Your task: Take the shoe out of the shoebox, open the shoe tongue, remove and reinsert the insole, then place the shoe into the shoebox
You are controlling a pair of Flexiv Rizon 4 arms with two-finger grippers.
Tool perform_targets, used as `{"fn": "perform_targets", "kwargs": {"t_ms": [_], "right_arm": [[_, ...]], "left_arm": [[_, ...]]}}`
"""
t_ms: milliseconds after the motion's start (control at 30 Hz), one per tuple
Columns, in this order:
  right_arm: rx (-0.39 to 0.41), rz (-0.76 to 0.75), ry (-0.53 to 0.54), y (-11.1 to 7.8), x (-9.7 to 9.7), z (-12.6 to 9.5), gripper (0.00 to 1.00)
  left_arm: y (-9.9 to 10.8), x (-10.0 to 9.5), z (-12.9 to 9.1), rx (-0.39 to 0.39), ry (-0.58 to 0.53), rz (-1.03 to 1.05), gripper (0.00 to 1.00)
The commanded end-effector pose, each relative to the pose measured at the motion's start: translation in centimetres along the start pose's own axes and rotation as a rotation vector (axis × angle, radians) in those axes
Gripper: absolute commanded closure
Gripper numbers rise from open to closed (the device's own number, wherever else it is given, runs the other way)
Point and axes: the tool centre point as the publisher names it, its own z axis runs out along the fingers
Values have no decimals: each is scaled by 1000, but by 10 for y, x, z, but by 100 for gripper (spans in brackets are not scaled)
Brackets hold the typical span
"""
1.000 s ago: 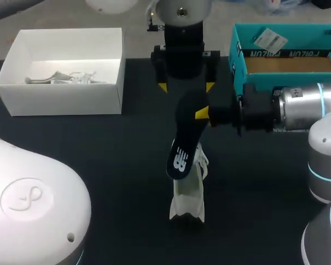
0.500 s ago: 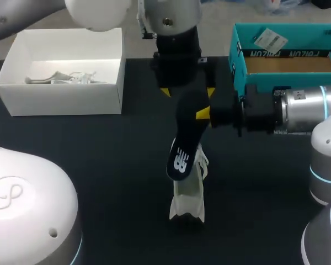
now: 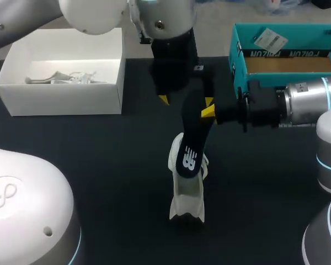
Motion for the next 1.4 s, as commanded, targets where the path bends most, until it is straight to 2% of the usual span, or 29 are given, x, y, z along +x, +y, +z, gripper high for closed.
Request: {"fn": "perform_targets", "kwargs": {"t_ms": [33, 600, 933, 1400], "right_arm": [[6, 1, -9, 2, 0, 1, 100], [21, 17, -22, -3, -8, -3, 100], [30, 7, 4, 0, -1, 1, 100], [30, 7, 4, 0, -1, 1, 100]], "left_arm": [[0, -6, -1, -3, 27, -2, 0], [0, -5, 5, 7, 24, -25, 0], [0, -5, 5, 7, 24, -25, 0], [0, -5, 5, 7, 24, -25, 0]]}}
